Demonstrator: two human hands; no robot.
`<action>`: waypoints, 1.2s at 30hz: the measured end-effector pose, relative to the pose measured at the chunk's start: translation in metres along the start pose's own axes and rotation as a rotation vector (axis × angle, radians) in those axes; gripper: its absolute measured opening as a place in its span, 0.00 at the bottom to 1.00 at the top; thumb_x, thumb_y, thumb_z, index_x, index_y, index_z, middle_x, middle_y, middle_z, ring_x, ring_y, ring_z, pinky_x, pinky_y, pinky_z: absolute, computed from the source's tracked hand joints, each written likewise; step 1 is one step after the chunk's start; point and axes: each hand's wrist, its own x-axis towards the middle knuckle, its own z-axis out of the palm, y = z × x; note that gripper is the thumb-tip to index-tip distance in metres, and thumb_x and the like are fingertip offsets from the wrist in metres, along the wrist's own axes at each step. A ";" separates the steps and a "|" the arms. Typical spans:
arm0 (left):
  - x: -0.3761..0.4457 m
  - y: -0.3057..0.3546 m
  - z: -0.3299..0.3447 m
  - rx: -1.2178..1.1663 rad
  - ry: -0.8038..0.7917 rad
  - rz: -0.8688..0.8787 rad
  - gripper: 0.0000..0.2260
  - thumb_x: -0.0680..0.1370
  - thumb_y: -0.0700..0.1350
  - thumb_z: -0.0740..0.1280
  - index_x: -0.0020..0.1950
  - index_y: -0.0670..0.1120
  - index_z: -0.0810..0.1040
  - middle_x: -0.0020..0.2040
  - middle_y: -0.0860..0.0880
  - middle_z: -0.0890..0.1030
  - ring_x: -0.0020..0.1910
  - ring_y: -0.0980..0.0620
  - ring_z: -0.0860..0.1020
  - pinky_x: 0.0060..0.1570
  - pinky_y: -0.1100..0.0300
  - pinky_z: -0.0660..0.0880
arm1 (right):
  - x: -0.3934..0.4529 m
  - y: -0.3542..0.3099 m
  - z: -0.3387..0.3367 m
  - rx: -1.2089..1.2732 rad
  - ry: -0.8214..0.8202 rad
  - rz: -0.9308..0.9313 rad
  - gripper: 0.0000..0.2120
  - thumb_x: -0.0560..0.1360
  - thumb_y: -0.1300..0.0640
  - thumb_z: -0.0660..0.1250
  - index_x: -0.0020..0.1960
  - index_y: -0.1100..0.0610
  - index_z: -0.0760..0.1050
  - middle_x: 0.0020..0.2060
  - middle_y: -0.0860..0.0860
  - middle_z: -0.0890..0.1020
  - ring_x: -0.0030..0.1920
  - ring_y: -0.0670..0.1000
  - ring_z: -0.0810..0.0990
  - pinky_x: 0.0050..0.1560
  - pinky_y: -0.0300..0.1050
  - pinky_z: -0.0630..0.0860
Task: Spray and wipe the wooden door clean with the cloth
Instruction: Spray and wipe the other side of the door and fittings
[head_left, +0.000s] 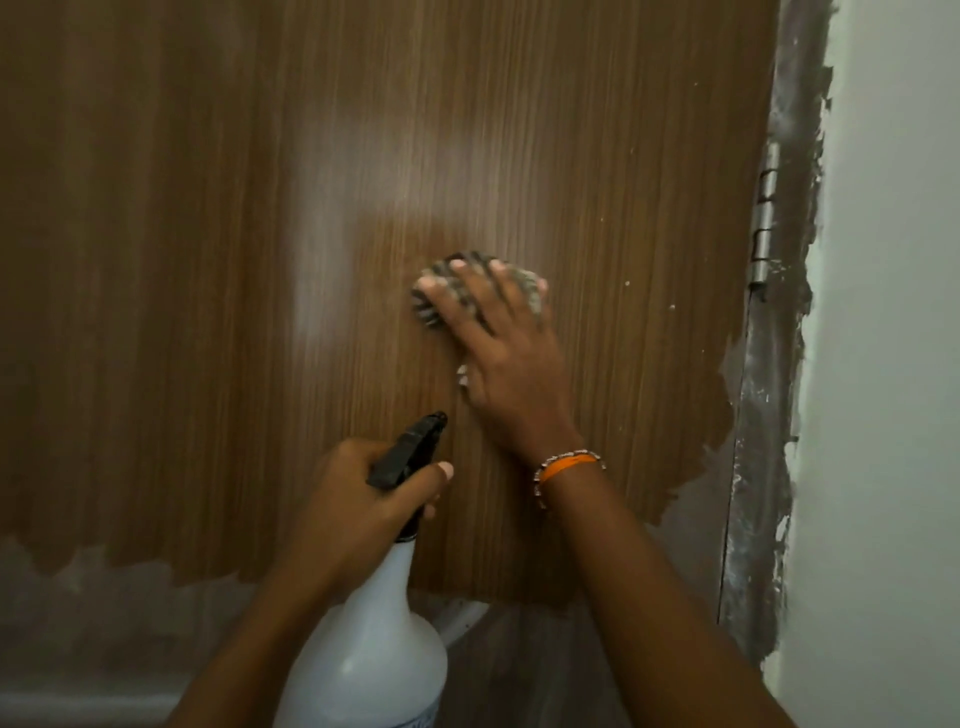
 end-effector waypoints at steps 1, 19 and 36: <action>0.003 0.000 0.006 0.012 -0.018 0.006 0.25 0.62 0.61 0.68 0.35 0.36 0.81 0.31 0.44 0.82 0.33 0.47 0.82 0.38 0.60 0.78 | -0.006 0.018 -0.007 -0.011 0.025 0.064 0.32 0.70 0.59 0.55 0.75 0.49 0.62 0.74 0.53 0.65 0.74 0.58 0.59 0.71 0.66 0.57; -0.037 -0.032 0.080 -0.029 -0.051 -0.008 0.29 0.64 0.63 0.66 0.36 0.34 0.79 0.31 0.40 0.80 0.34 0.39 0.80 0.41 0.40 0.78 | -0.255 0.064 -0.022 -0.088 0.044 0.451 0.31 0.77 0.58 0.53 0.78 0.52 0.49 0.77 0.54 0.54 0.76 0.61 0.52 0.69 0.69 0.57; -0.050 -0.046 0.074 0.061 -0.128 -0.001 0.29 0.67 0.62 0.65 0.35 0.33 0.78 0.31 0.36 0.79 0.33 0.37 0.78 0.37 0.39 0.76 | -0.151 0.092 -0.035 0.039 0.088 0.364 0.28 0.75 0.67 0.57 0.75 0.57 0.61 0.74 0.57 0.63 0.76 0.60 0.55 0.74 0.63 0.52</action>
